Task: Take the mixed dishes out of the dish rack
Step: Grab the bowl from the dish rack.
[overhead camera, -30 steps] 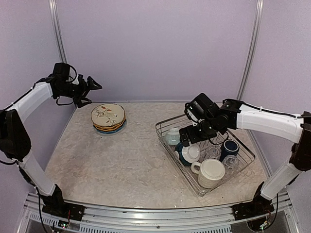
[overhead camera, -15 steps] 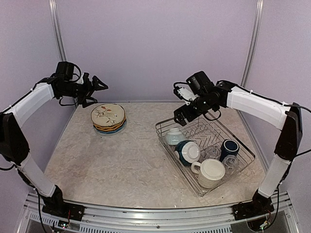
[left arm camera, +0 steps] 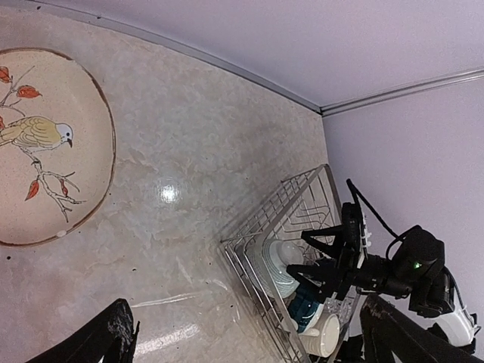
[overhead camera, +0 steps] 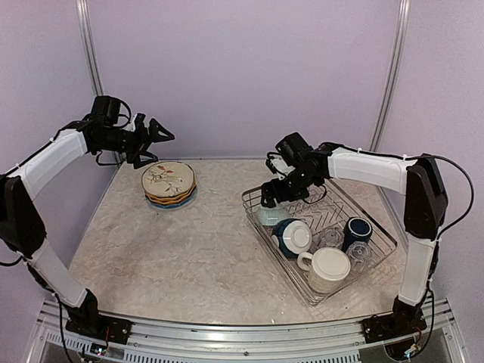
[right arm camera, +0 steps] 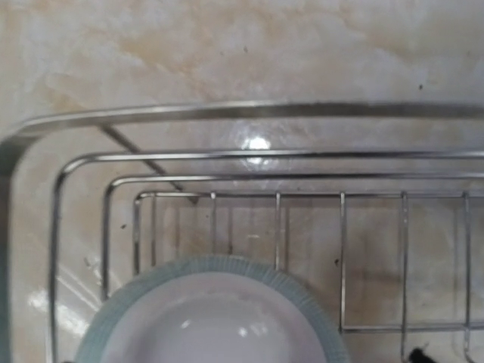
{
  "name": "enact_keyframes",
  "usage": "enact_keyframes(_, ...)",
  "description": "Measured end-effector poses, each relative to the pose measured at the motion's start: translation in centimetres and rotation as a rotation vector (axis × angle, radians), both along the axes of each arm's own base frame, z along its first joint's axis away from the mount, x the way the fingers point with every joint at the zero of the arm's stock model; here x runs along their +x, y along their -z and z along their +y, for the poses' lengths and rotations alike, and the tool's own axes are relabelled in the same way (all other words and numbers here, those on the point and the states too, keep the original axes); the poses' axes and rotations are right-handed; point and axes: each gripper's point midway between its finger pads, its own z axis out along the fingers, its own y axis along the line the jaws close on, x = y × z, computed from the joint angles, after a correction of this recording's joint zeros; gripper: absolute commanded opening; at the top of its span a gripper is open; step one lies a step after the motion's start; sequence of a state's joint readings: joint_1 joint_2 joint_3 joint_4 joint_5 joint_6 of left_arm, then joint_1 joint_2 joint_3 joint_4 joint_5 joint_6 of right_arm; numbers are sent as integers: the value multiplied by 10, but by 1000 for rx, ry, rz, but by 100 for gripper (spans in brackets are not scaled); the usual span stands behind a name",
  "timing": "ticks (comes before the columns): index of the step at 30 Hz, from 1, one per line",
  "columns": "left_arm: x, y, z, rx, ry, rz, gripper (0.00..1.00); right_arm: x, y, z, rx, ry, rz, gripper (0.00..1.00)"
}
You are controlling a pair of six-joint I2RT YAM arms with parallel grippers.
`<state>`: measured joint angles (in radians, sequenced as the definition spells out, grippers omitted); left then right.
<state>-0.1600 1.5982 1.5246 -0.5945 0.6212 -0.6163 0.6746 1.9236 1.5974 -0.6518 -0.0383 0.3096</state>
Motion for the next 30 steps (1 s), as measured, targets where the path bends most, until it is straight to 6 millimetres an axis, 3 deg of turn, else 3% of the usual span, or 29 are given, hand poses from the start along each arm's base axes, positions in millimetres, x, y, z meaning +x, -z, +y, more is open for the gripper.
enact_keyframes(8,-2,1,-5,-1,14,3,99,0,16,8,-5,12,35,69)
enact_keyframes(30,-1,8,-11,-4,30,21,99,1,15,18,22,47,24,15)
